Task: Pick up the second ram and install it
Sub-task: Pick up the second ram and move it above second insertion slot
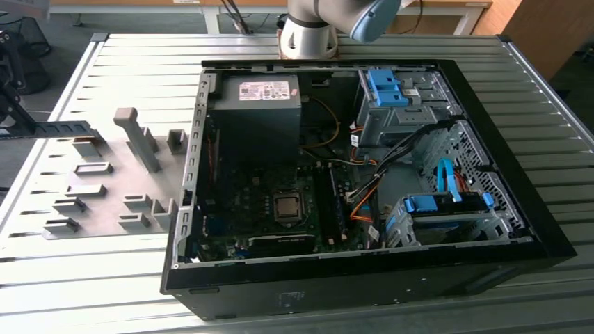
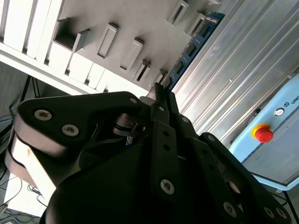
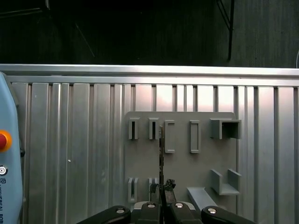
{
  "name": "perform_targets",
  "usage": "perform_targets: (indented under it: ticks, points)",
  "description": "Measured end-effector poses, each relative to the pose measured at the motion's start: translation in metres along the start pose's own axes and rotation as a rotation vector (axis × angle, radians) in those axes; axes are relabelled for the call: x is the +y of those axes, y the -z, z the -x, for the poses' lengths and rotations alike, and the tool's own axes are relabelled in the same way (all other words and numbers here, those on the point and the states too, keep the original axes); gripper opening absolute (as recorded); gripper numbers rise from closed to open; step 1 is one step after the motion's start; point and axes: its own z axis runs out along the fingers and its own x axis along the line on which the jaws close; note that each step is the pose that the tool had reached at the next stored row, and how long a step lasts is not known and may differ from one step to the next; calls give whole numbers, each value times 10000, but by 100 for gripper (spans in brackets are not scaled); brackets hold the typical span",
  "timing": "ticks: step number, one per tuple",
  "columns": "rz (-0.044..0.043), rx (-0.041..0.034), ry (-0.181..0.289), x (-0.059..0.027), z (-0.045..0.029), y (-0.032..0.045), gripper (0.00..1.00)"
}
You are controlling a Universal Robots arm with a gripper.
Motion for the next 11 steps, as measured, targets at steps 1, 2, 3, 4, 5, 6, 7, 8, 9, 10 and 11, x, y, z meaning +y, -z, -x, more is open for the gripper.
perform_targets:
  ticks: [1, 2, 3, 4, 5, 6, 7, 8, 9, 10, 11]
  points:
    - [-1, -1, 0, 0, 0, 10, 14]
    - [-2, -1, 1, 0, 0, 20, 14]
    - [-1, -1, 0, 1, 1, 33, 14]
    - [-1, -1, 0, 1, 1, 43, 14]
    - [-2, -1, 0, 1, 1, 53, 14]
    - [-1, -1, 0, 1, 1, 64, 14]
    - [-1, -1, 0, 1, 1, 74, 14]
    - [-2, -2, 1, 1, 1, 84, 14]
    - [-2, -1, 0, 2, 2, 94, 14]
    - [-1, -1, 0, 2, 2, 104, 14]
    - [-2, -1, 0, 2, 2, 114, 14]
